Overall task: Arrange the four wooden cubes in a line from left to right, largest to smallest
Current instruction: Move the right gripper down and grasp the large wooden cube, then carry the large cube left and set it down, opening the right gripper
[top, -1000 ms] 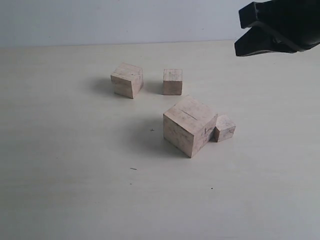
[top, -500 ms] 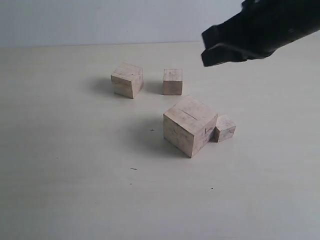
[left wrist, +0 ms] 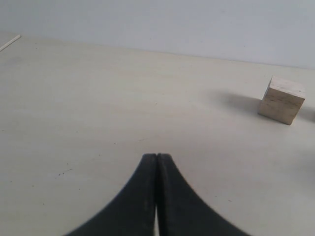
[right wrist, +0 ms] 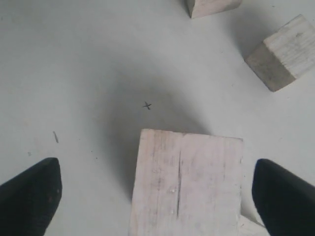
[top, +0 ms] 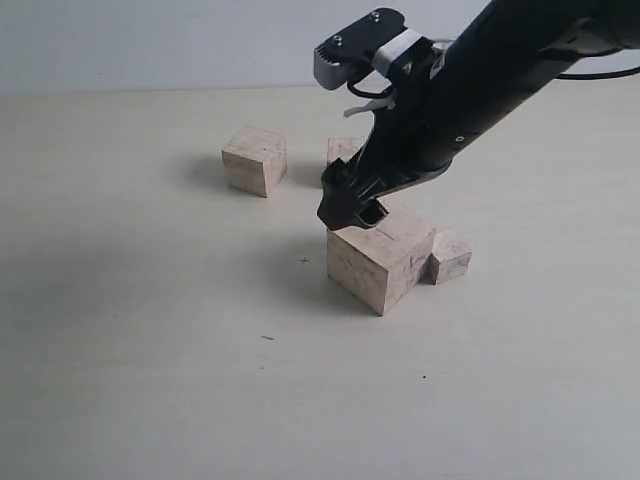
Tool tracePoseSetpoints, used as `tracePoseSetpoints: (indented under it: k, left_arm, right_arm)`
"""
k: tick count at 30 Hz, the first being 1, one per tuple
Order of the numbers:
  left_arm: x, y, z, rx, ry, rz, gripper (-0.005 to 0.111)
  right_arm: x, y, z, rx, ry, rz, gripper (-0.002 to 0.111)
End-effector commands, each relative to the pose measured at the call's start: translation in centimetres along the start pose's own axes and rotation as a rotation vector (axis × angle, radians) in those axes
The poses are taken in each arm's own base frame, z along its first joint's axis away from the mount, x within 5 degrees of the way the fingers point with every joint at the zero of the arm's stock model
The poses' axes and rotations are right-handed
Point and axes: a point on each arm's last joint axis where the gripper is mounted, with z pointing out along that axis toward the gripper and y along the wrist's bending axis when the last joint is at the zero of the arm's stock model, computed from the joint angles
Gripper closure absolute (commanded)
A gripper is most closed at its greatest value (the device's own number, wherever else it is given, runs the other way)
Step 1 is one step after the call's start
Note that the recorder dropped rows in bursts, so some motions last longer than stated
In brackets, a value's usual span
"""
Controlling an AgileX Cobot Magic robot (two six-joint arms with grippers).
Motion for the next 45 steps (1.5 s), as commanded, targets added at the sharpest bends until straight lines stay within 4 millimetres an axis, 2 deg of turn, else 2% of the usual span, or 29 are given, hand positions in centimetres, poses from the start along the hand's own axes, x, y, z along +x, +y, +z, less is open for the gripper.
tracePoseSetpoints:
  k: [1,13,23,25,26,27,28,29,30,31,35,39,42,45]
  left_arm:
    - [0.0,-0.1,0.0,0.010,-0.013,-0.005,0.107]
    - [0.0,-0.1,0.0,0.010,-0.013,-0.005,0.107]
    - [0.0,-0.1,0.0,0.010,-0.013,-0.005,0.107]
    - [0.0,-0.1,0.0,0.010,-0.013,-0.005,0.107]
    - [0.0,-0.1,0.0,0.010,-0.013,-0.005,0.107]
    - [0.0,-0.1,0.0,0.010,-0.013,-0.005,0.107]
    - [0.0,-0.1,0.0,0.010,-0.013,-0.005,0.107]
    - [0.0,-0.1,0.0,0.010,-0.013,-0.005,0.107]
    - [0.0,-0.1,0.0,0.010,-0.013,-0.005,0.107]
    - [0.0,-0.1,0.0,0.010,-0.013,-0.005,0.107]
    - [0.0,-0.1,0.0,0.010,-0.013,-0.005,0.107]
    - [0.0,-0.1,0.0,0.010,-0.013,-0.005,0.107]
    - [0.0,-0.1,0.0,0.010,-0.013,-0.005,0.107]
    - [0.0,-0.1,0.0,0.010,-0.013,-0.005,0.107]
  right_arm:
    - [-0.1,-0.4,1.1,0.025,0.010,-0.005,0.004]
    - [0.8,-1.4,4.3,0.070,0.088,0.042,0.004]
    - [2.1,-1.7,7.6,0.049,0.172,0.062,0.004]
    - [2.2,-1.7,7.9,0.047,0.179,0.066,0.011]
    - [2.0,-1.8,7.8,0.047,0.173,0.069,0.025]
    - [1.8,-1.8,7.7,0.048,0.170,0.075,0.033]
    - [1.4,-1.8,7.4,0.042,0.178,0.093,0.058]
    - [1.2,-1.8,7.2,0.037,0.183,0.092,0.072]
    - [0.6,-1.8,6.7,0.021,0.203,0.089,0.103]
    - [0.0,-1.8,6.3,0.014,0.211,0.098,0.107]
    - [-3.4,-2.0,3.8,0.000,0.181,0.068,0.108]
    - [-6.9,-2.2,1.2,0.005,0.066,-0.130,0.108]
    - [-8.6,-2.2,0.3,-0.006,-0.011,-0.313,0.108]
    - [-10.1,-1.8,0.1,-0.049,-0.093,-0.424,0.108]
